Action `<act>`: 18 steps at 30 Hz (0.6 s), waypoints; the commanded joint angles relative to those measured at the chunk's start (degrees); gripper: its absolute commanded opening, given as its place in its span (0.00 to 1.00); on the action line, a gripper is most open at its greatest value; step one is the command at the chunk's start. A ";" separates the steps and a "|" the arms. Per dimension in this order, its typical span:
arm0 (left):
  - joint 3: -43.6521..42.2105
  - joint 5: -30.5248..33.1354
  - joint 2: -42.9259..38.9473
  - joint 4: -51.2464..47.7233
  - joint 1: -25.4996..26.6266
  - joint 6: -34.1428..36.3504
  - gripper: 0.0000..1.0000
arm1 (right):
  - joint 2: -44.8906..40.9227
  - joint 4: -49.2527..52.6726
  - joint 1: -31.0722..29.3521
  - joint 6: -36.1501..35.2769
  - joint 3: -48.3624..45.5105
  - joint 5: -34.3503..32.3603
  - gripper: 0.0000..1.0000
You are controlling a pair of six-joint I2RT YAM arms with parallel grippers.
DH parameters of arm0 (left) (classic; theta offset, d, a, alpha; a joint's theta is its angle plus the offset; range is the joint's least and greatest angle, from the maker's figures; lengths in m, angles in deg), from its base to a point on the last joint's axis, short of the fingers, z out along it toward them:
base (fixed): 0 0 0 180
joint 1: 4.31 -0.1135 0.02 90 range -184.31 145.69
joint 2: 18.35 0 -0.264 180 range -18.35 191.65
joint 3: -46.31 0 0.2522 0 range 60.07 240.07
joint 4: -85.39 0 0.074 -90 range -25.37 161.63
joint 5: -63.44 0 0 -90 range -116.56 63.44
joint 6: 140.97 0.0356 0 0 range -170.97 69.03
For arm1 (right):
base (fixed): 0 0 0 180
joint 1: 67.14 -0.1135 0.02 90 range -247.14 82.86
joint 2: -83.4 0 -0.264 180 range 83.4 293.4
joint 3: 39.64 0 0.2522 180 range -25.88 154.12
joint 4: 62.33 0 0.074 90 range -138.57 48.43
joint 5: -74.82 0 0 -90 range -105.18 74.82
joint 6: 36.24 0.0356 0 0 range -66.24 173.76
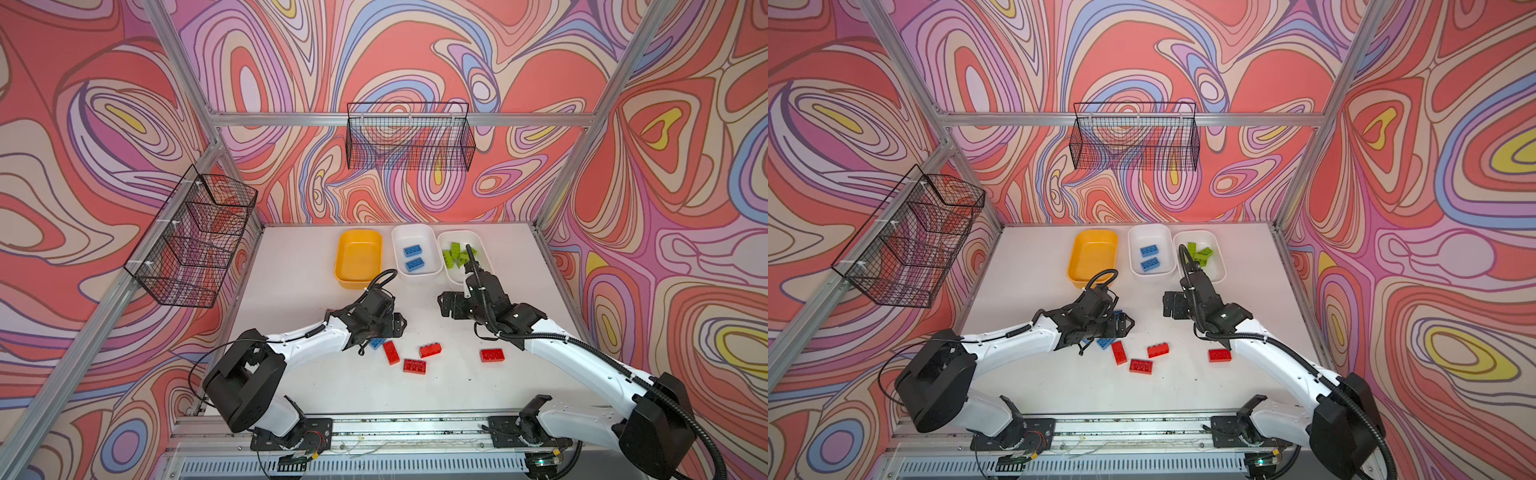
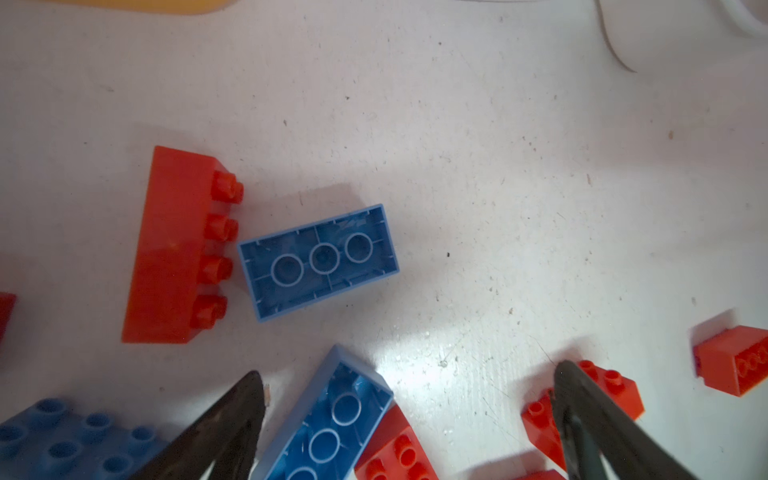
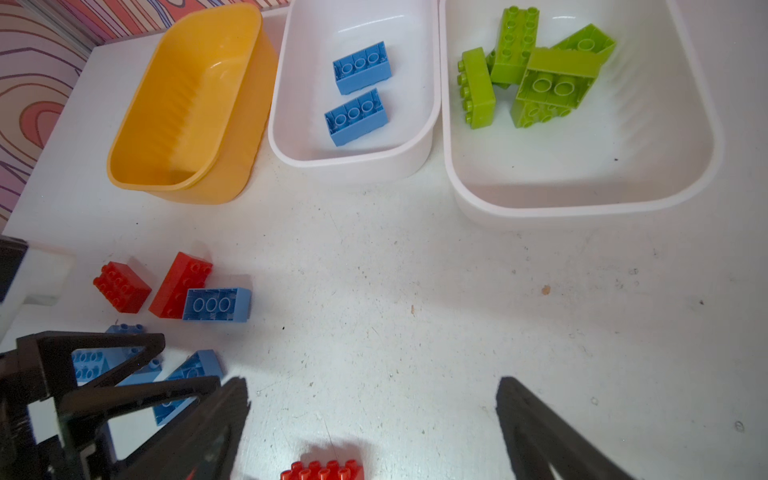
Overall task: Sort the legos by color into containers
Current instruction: 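Lower the left gripper onto a blue brick and grasp it while the right gripper withdraws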
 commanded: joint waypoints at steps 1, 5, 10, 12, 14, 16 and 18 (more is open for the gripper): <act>2.91 3.16 1.47 -2.15 -0.64 -0.20 0.97 | -1.78 0.10 -0.10 0.13 -1.18 -0.41 0.98; 4.46 2.43 4.20 -2.70 -2.09 0.04 0.98 | -2.49 0.14 -0.09 0.19 -1.57 -0.76 0.98; 5.33 0.95 6.86 -2.59 -3.94 1.20 0.96 | -2.57 0.25 -0.08 0.11 -1.58 -0.91 0.98; 5.45 0.69 7.36 -2.62 -4.29 1.58 0.95 | -2.57 0.32 -0.12 0.00 -1.54 -1.15 0.98; 5.53 0.69 7.83 -2.59 -4.53 1.74 0.94 | -2.44 0.26 -0.08 -0.06 -1.57 -1.41 0.98; 5.94 0.46 8.48 -2.56 -4.95 1.95 0.93 | -2.16 0.12 -0.08 -0.13 -1.45 -1.58 0.98; 6.56 0.59 9.06 -2.79 -5.60 2.52 0.92 | -1.55 0.10 -0.10 -0.17 -1.32 -1.55 0.98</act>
